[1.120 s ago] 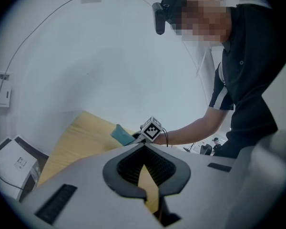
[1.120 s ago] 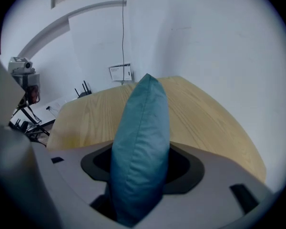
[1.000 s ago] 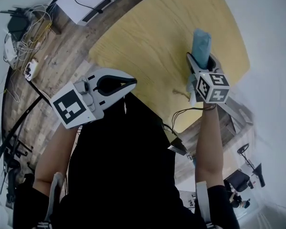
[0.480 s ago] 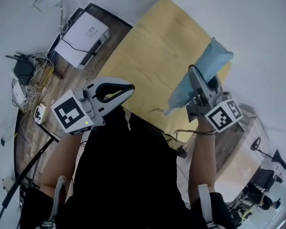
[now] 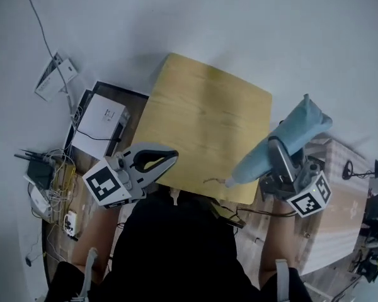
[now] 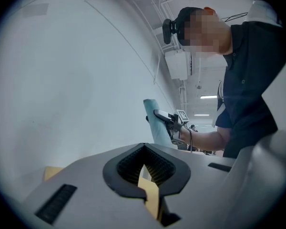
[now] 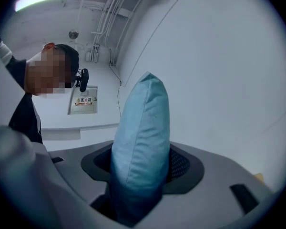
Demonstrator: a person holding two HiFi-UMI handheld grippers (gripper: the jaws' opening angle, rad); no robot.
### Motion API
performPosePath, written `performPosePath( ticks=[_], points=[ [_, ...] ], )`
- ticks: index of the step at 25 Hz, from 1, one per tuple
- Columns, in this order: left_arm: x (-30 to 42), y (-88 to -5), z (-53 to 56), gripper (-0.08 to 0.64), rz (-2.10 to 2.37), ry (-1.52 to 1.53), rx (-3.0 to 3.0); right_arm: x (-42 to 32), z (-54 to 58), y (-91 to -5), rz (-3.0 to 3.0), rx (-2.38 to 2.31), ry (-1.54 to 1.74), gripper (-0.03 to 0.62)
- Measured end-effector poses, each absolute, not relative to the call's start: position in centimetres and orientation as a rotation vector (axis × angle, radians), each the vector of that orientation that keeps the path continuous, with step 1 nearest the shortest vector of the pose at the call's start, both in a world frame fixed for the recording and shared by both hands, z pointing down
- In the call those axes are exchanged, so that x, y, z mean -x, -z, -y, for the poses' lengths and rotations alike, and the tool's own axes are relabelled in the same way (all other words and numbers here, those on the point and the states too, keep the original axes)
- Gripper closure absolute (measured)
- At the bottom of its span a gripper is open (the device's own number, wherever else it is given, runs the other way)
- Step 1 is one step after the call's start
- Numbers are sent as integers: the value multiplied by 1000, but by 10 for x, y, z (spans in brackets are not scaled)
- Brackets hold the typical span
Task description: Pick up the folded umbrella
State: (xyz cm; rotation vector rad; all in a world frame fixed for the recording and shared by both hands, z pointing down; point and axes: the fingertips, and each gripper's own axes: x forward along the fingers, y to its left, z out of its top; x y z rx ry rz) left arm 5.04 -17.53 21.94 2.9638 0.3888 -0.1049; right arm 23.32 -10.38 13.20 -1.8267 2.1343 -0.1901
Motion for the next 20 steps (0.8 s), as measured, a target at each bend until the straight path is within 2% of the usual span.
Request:
performPosePath(
  ticks=[12, 20],
  points=[
    [-84, -199, 150, 549, -546, 129, -2915, -260, -26, -137, -1924, 2201, 144, 316],
    [-100, -195, 95, 549, -633, 81, -2940, -282, -83, -153, -1782, 2173, 128, 316]
  ],
)
